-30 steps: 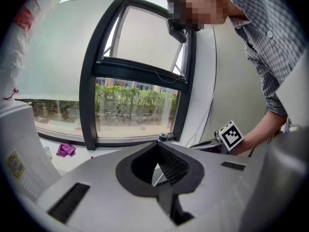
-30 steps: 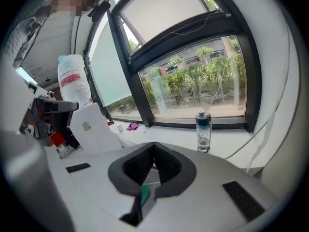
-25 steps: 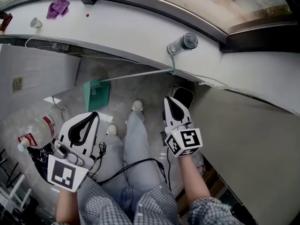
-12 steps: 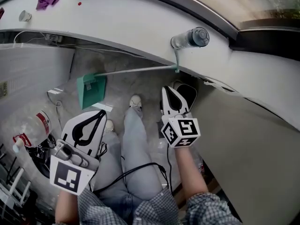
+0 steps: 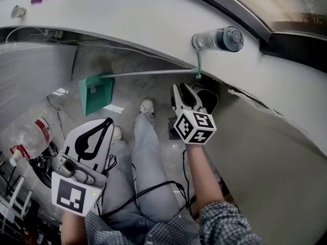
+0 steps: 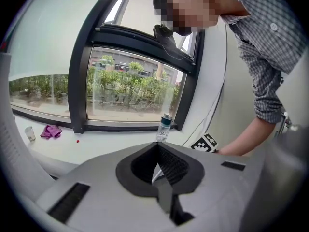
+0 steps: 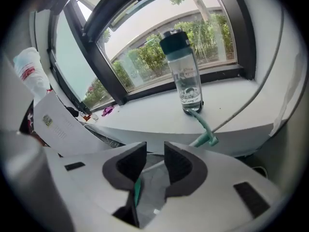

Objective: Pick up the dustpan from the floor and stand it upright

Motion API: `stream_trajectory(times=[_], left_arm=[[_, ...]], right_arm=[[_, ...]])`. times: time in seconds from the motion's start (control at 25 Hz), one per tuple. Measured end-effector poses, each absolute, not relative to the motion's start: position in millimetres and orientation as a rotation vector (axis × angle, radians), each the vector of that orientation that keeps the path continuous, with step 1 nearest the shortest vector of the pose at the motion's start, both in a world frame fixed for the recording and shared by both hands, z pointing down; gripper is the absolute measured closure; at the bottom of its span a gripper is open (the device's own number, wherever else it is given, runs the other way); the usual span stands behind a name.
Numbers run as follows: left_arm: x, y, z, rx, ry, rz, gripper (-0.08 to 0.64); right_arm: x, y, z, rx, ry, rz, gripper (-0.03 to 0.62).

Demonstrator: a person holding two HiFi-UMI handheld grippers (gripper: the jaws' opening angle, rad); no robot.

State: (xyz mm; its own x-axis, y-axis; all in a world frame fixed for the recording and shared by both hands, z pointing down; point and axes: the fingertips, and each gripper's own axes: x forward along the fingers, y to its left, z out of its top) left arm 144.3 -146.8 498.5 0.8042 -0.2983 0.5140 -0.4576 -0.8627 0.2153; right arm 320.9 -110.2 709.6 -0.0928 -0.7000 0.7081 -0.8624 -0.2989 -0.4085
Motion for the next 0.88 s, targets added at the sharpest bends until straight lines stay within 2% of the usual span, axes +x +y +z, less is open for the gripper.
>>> stream_trajectory(times=[0.2, 0.52, 0.88], left_arm=[[142.2, -145.5, 514.2, 2.626, -0.583, 0.691, 0.552], [132.4, -148.1, 530.8, 2.584, -0.611, 0.692, 0.553], [123.6, -141.9, 542.3, 2.59, -0.605, 0.723, 0.552]], right_arm=[[331.7, -112.1, 748.8, 2.027, -1.648, 1.447, 0.454], [352.1, -111.0, 807.1, 2.192, -1.424, 1.671, 0.433], [359.0, -123.0, 834.6, 2.267, -1.4, 1.783, 0.382]])
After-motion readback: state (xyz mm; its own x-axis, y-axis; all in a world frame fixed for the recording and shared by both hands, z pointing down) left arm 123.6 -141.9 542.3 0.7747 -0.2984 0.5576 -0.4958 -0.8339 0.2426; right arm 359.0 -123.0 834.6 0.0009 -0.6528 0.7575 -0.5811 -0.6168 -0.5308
